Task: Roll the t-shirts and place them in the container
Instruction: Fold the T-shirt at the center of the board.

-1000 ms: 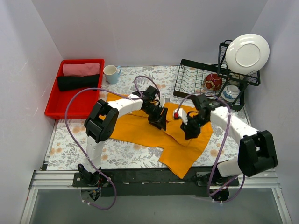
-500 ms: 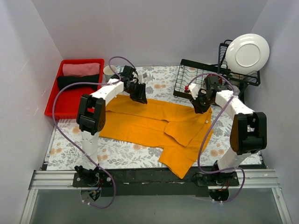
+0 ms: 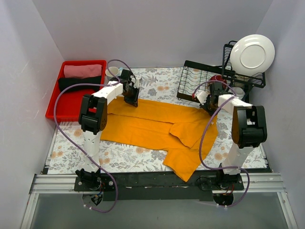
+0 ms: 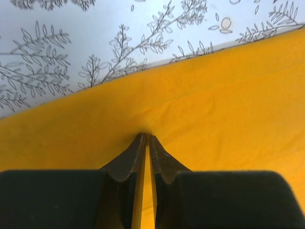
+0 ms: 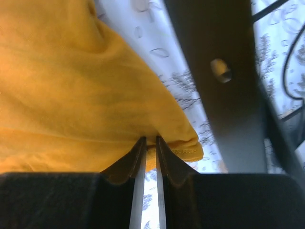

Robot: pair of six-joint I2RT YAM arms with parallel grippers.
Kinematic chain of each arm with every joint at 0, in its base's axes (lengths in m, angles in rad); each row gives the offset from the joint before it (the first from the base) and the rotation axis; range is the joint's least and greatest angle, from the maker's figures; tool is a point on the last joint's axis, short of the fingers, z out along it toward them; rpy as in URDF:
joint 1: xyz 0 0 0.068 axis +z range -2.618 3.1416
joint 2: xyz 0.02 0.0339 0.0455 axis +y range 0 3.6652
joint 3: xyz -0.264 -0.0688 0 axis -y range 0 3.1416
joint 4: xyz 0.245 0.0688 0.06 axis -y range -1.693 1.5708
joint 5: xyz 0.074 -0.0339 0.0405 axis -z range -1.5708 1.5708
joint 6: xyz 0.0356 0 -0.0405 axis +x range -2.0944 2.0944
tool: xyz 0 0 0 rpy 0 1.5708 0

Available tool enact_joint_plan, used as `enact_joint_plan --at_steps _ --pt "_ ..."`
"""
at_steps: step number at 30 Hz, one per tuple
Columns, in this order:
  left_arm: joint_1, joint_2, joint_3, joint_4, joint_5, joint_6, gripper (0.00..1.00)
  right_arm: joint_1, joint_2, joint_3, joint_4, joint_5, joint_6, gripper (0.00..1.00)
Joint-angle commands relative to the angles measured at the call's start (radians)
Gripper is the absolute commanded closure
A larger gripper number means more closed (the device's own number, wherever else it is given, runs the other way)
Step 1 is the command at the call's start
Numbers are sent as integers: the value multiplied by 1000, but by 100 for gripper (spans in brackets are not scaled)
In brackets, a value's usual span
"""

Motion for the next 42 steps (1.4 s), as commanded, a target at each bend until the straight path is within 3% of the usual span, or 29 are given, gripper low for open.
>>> enact_joint_plan --at_steps 1,8,12,13,15,16,18,19,21,25,29,38,42 --pt "0 38 61 0 -53 74 92 -18 65 18 102 96 -62 79" --pt "2 45 153 -44 -34 111 91 -21 40 91 -16 24 -40 78" --pt "2 -93 179 -101 54 114 82 -20 -86 134 -160 -71 3 68" --pt "2 -119 176 -126 80 123 73 -20 -123 130 -189 -138 -5 64" --pt "2 -179 165 -155 163 132 65 -20 -255 87 -270 -232 -38 60" --pt "3 -236 154 -172 188 129 54 -18 -305 55 -295 -334 -99 53" --pt "2 -287 93 -175 200 112 44 -4 -466 -63 -362 -480 -185 48" --pt "3 -331 67 -178 199 106 36 9 -523 -108 -379 -508 -279 40" --pt "2 -371 -17 -178 188 97 30 110 -677 -244 -404 -520 -330 33" --pt "2 -474 -161 -131 133 86 28 360 -842 -390 -464 -516 -373 31" --pt "8 -526 -243 -118 73 97 28 651 -876 -491 -455 -470 -344 32" --pt "74 -595 -356 -94 44 115 28 867 -844 -531 -502 -497 -401 33" --pt "112 -617 -398 -58 36 108 28 933 -838 -554 -487 -470 -370 41"
